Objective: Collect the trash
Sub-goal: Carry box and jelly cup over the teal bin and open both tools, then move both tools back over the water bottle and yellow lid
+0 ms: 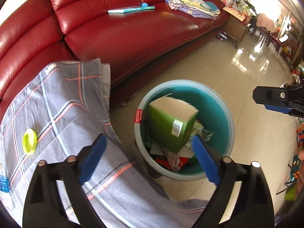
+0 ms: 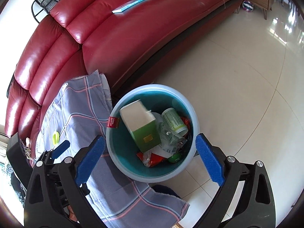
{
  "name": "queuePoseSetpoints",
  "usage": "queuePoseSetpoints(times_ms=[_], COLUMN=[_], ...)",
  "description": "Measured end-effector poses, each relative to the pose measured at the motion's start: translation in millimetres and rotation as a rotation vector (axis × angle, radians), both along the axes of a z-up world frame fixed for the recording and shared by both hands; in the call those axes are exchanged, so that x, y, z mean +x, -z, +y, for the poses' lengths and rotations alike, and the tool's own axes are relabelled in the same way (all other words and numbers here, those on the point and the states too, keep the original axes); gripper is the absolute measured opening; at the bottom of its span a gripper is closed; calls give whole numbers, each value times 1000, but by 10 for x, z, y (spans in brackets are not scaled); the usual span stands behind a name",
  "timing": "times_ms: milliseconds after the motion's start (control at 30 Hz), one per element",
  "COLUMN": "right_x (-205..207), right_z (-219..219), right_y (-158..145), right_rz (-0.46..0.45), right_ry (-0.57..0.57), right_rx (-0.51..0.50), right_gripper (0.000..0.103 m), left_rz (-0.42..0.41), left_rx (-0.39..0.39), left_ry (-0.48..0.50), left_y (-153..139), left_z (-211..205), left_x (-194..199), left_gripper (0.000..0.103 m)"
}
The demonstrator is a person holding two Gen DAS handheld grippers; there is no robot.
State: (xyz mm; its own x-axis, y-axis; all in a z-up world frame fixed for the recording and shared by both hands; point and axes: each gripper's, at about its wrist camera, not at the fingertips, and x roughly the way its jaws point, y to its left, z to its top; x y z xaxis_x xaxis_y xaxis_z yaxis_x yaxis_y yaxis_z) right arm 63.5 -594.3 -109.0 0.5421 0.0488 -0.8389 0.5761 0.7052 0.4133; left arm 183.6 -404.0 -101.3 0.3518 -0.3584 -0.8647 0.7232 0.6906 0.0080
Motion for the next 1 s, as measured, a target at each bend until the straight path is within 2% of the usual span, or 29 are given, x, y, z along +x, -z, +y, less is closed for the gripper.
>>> queuePoseSetpoints(times_ms=[467,1000], right_x=[99,307], right_z=[412,1220], right_y=[-69,-369], right_rz=[58,69], right_ry=[-51,-164], right_rx=[-30,-96], right_gripper=[92,92], left_rz=[32,43], left_rx=[-40,-116], left_ry=[-33,-129], left_y=[-136,-454], left_z=[384,1228], left_x=[-7,37], left_gripper=[97,99])
